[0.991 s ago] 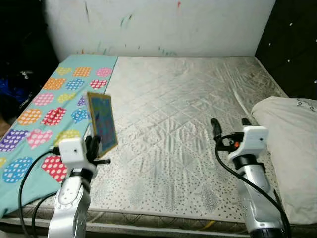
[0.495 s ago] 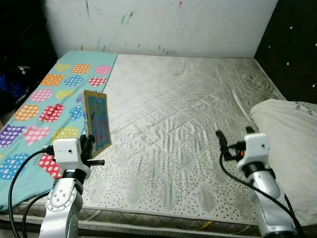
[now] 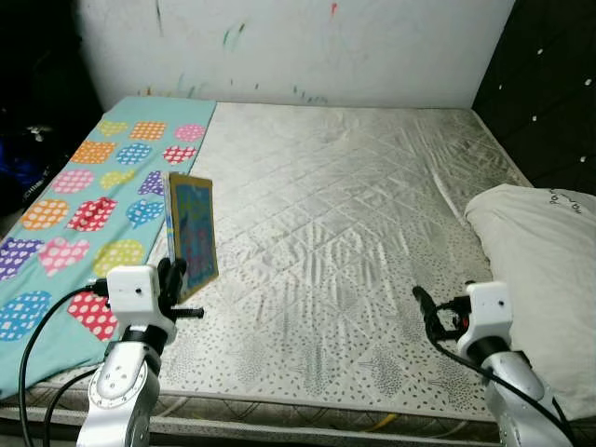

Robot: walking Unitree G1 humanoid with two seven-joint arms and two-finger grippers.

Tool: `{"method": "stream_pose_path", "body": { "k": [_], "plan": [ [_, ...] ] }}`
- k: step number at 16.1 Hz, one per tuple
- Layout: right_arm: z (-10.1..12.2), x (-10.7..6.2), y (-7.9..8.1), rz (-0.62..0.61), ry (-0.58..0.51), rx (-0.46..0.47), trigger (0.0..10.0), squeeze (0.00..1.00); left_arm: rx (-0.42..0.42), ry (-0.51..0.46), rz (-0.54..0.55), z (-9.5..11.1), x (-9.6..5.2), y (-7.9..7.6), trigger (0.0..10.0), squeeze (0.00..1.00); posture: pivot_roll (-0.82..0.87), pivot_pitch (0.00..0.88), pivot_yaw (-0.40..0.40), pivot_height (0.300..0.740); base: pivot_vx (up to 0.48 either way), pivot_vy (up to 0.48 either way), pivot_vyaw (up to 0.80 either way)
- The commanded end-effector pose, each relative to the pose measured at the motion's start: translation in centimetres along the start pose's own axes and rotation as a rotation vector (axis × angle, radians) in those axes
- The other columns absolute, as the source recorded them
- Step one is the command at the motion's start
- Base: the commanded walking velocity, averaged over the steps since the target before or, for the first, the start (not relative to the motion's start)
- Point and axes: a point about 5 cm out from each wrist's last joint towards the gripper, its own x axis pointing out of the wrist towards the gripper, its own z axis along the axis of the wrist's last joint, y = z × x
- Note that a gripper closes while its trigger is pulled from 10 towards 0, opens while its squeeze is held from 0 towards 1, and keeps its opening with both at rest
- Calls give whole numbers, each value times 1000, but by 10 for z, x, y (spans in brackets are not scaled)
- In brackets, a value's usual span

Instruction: Clean up the room

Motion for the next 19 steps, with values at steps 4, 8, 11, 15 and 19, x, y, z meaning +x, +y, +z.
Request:
{"method": "stream_pose_path", "body": {
  "k": [4,8,11,15,19],
  "plan": [
    [10,-2,0,-135,-38,111,10000,0,-20,-23,41,6,-6,3,10000,0,-85,0,-26,740,0,0,0],
    [14,2,6,-170,-42,157,10000,0,-34,-13,53,3,-7,2,10000,0,-80,0,-22,740,0,0,0],
    [17,4,4,-177,-43,166,10000,0,-37,-14,46,4,-5,1,10000,0,-86,0,-23,740,0,0,0],
    [18,6,4,-166,-41,166,10000,0,-45,-20,28,5,-4,-3,10000,0,-75,0,-30,740,0,0,-239],
    [19,7,8,-149,-47,162,10000,0,-48,-19,28,6,-5,-3,10000,0,-73,0,-29,740,0,-64,-389]
  ]
}}
